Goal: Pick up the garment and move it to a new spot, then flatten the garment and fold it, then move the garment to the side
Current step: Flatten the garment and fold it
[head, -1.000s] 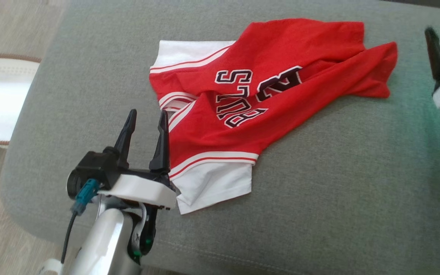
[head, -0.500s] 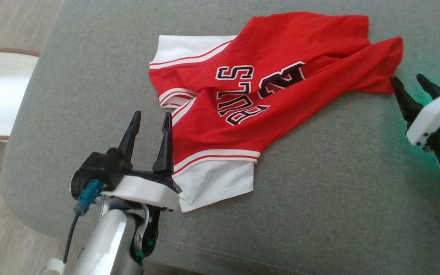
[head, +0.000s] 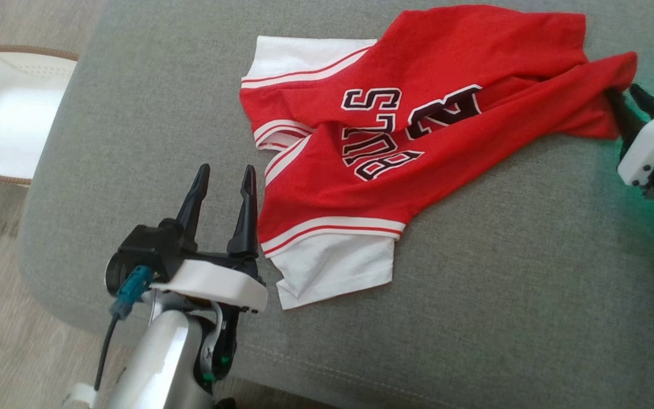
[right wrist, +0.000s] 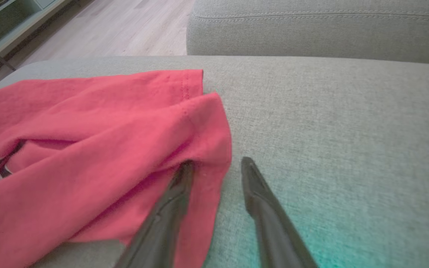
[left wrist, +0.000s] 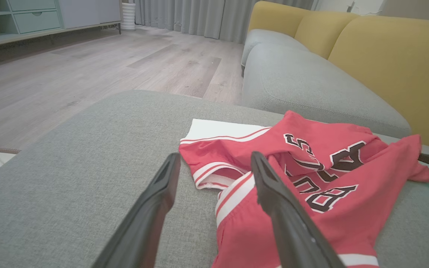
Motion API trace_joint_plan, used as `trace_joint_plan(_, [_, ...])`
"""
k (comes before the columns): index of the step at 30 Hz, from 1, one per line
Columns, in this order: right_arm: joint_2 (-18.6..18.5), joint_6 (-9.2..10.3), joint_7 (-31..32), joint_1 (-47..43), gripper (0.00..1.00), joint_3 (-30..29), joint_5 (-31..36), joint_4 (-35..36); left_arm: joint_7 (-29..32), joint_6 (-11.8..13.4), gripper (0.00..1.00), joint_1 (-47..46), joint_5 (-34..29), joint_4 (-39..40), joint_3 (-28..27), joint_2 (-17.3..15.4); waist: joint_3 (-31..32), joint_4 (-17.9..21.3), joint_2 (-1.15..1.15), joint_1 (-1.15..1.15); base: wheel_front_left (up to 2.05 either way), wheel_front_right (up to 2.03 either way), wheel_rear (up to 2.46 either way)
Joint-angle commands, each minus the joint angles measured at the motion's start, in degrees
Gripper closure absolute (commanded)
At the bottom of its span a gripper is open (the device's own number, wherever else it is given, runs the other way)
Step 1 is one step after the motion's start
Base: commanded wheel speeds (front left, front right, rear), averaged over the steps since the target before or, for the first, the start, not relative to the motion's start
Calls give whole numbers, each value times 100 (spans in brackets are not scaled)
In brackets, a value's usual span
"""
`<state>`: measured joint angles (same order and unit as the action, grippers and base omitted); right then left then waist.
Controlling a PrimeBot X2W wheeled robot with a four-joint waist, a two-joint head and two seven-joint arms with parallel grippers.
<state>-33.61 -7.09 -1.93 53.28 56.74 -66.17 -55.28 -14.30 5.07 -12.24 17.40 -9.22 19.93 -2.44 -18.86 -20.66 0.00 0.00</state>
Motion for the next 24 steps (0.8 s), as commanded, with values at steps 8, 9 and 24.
trace_joint_plan(8, [-109, -40, -292, -94, 100, 232, -158, 237, -70, 47, 0, -139, 19, 128, -210, -43, 219, 111, 0, 0, 0, 0, 0])
trace_joint_plan(9, [-128, -40, -331, -129, 100, 275, -165, 313, -70, 39, 0, -124, 10, 112, -230, -43, 274, 150, 0, 0, 0, 0, 0])
trace_joint_plan(24, [-113, -40, -382, -212, 0, 635, -430, 307, -70, -156, 0, -158, -84, -25, -262, -43, 335, 449, 0, 0, 0, 0, 0])
